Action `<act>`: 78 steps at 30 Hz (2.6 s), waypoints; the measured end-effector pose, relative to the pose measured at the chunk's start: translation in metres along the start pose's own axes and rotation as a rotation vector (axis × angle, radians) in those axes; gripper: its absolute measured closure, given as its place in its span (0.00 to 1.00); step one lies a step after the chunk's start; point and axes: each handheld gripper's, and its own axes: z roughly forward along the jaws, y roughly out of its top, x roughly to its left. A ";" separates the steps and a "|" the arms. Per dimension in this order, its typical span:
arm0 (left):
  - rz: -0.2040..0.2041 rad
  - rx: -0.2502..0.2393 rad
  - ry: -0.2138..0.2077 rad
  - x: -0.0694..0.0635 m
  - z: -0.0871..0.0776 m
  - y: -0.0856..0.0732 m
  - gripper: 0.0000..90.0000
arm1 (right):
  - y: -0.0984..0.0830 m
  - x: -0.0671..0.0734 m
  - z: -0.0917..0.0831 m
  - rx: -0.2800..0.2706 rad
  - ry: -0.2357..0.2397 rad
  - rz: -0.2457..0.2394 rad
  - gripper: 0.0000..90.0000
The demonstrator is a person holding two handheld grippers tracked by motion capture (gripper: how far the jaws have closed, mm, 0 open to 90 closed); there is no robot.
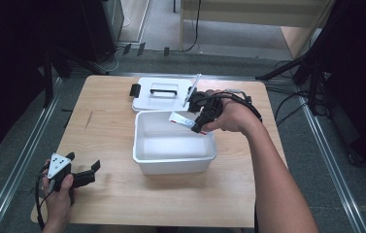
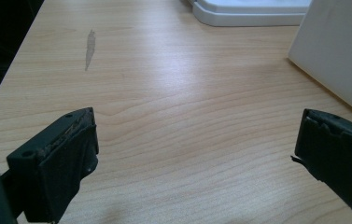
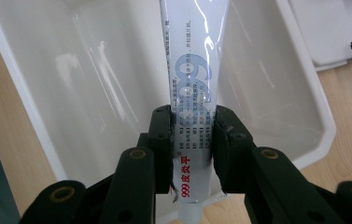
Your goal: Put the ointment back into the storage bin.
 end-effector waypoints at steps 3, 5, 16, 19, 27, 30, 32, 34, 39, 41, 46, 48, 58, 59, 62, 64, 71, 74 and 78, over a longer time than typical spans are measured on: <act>-0.005 -0.002 -0.001 0.000 0.000 0.000 0.00 | 0.002 0.000 0.005 0.007 0.007 -0.007 0.80; -0.004 0.002 -0.004 0.001 0.000 0.000 0.00 | 0.003 0.000 0.009 0.021 0.007 -0.017 0.80; -0.013 -0.002 -0.009 0.001 0.000 0.000 0.00 | 0.000 0.001 0.030 0.046 0.029 -0.019 0.80; -0.014 -0.001 -0.009 0.001 0.000 0.000 0.00 | -0.003 0.001 0.037 0.055 0.037 -0.008 0.80; -0.014 0.002 -0.014 0.001 0.000 0.000 0.00 | -0.006 0.000 0.055 0.069 0.063 -0.011 0.80; -0.013 0.003 -0.014 0.001 0.000 0.000 0.00 | -0.007 0.000 0.062 0.074 0.071 -0.007 0.80; -0.015 0.002 -0.014 0.002 0.000 0.000 0.00 | -0.008 0.000 0.066 0.085 0.074 0.000 0.80; -0.017 0.002 -0.016 0.002 0.000 0.000 0.00 | -0.008 -0.001 0.071 0.093 0.078 0.000 0.80; -0.017 0.003 -0.018 0.002 0.000 0.000 0.00 | -0.007 0.000 0.073 0.095 0.079 -0.006 0.80; -0.016 0.004 -0.018 0.002 0.000 0.000 0.00 | -0.006 0.002 0.075 0.107 0.073 -0.008 0.80; -0.014 0.005 -0.017 0.002 0.001 0.000 0.00 | -0.002 0.007 0.082 0.171 0.044 -0.025 0.80; -0.013 0.006 -0.016 0.002 0.001 0.000 0.00 | -0.001 0.008 0.085 0.192 0.036 -0.031 0.80; -0.010 0.009 -0.019 0.002 0.001 0.000 0.00 | 0.007 0.014 0.096 0.274 0.006 -0.058 0.80; -0.011 0.009 -0.019 0.002 0.001 0.000 0.00 | 0.007 0.015 0.097 0.283 0.004 -0.063 0.80; -0.011 0.010 -0.019 0.002 0.001 0.000 0.00 | 0.009 0.016 0.100 0.308 0.000 -0.063 0.80; -0.010 0.011 -0.020 0.002 0.001 0.000 0.00 | 0.010 0.016 0.102 0.322 -0.001 -0.065 0.80; -0.009 0.012 -0.022 0.001 0.001 0.000 0.00 | 0.009 0.015 0.105 0.334 0.010 -0.064 0.80; -0.012 0.013 -0.022 0.002 0.001 0.000 0.00 | 0.009 0.015 0.105 0.344 0.011 -0.062 0.80; -0.010 0.014 -0.022 0.002 0.001 0.000 0.01 | 0.007 0.014 0.104 0.344 0.004 -0.062 0.82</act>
